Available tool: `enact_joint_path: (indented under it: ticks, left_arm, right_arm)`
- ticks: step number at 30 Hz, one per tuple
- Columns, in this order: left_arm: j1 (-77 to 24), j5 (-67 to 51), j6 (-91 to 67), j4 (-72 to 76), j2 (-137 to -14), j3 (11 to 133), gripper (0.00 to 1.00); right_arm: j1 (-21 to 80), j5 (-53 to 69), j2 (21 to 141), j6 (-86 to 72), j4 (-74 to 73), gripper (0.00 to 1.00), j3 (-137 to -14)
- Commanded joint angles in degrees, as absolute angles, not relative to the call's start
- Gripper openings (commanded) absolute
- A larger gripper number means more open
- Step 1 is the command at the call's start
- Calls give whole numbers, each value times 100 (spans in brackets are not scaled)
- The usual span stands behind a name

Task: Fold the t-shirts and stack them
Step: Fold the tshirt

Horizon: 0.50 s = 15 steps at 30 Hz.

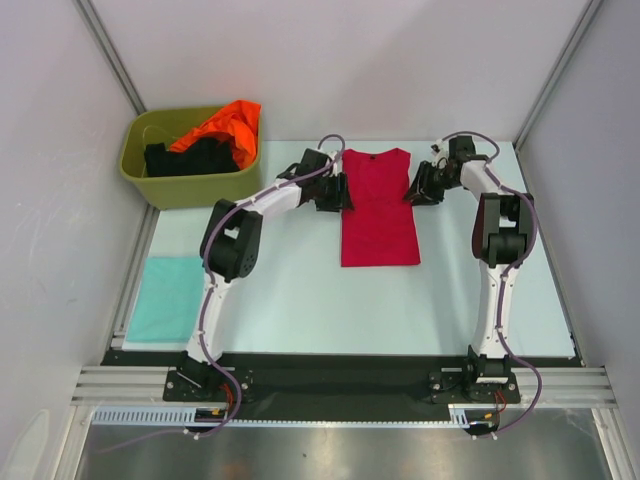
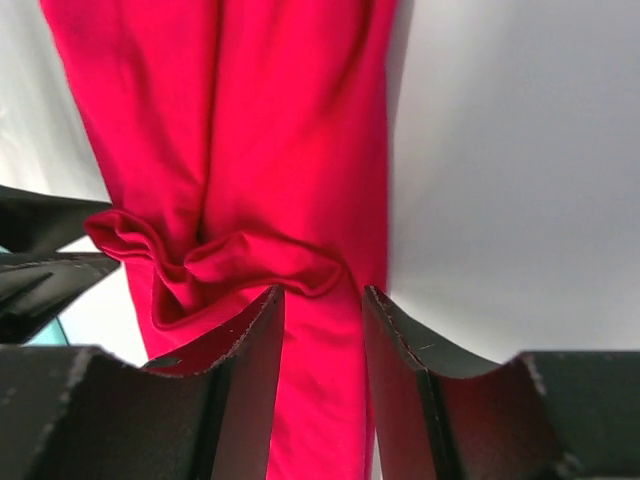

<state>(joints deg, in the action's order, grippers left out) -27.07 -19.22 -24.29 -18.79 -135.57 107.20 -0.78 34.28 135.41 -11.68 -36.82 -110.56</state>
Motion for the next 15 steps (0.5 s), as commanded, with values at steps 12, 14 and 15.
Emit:
enact_joint_path:
  ticks: [12,14,15]
  left_arm:
    - [-2654,-2022,-2663,-1749,-13878,11338,39]
    - [-2646,-2004,-2707,-1749,-13860,11312,33]
    - [-2637,-2013,-2742,-1732,-13860,11277,31]
  right_arm:
    - [-18,3296,13711,-993,-3744,33,-11346]
    - [-18,3313,13746,-984,-3762,30,-11390]
    - [-18,3322,13781,-993,-3788,30,-11425]
